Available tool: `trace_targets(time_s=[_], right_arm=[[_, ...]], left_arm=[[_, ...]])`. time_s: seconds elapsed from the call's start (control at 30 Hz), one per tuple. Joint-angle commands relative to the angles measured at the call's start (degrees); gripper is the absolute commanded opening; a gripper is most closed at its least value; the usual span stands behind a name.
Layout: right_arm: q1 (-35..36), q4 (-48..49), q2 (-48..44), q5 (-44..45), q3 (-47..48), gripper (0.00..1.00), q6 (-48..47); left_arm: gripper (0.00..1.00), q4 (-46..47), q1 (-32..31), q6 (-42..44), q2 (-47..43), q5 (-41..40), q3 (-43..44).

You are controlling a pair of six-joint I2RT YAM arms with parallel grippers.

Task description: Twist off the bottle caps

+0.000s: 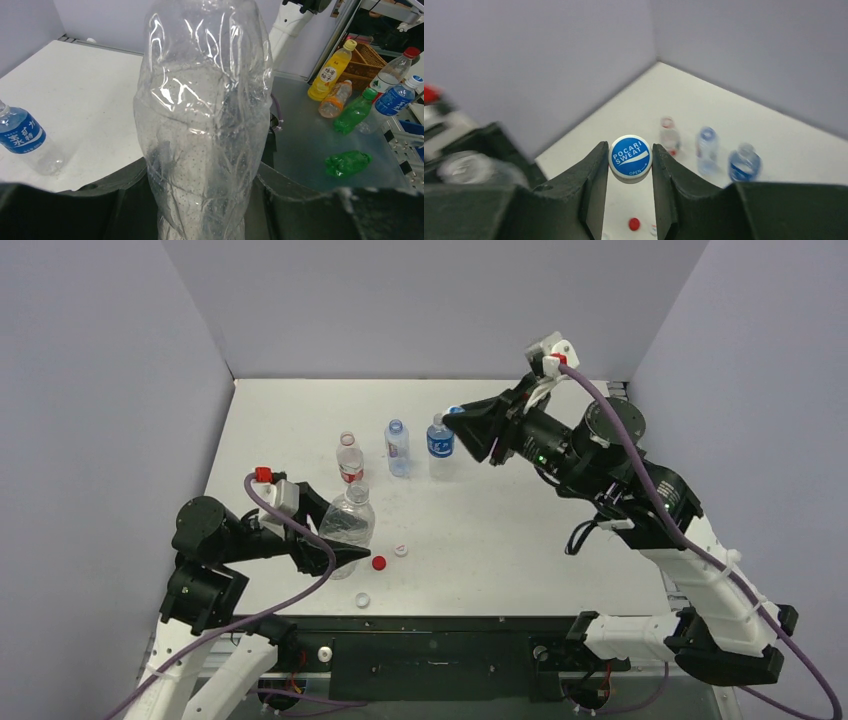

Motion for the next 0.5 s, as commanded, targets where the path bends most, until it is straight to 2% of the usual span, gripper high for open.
trace_targets(time_s=[0.0,0.07,0.2,0.33,0.47], right_arm=[[-13.7,-0.4,-2.4,14.2,-14.1,0.0,12.3],[-20.3,0.3,-3.3,18.1,-26.0,0.0,15.5],[-24.6,5.2,-3.5,22.6,-40.0,0.0,21.0],[-24.8,8.3,0.4,28.8,-46.9,0.0,24.5],[-24.9,12.2,6.3,30.3,-50.8,0.0,27.0]], left_arm=[[0.09,1.3,0.1,2.3,-1.4,-2.3,0.6],[0.09,1.1,0.1,3.4,-2.2,-3.9,0.1],[0.1,0.6,0.1,5.1,-3.9,-6.3,-1.0],[0.12,-0.3,0.1,5.5,-4.4,-7.4,-1.6],[0.12,0.1,0.1,4.8,-4.8,-7.9,-3.5]])
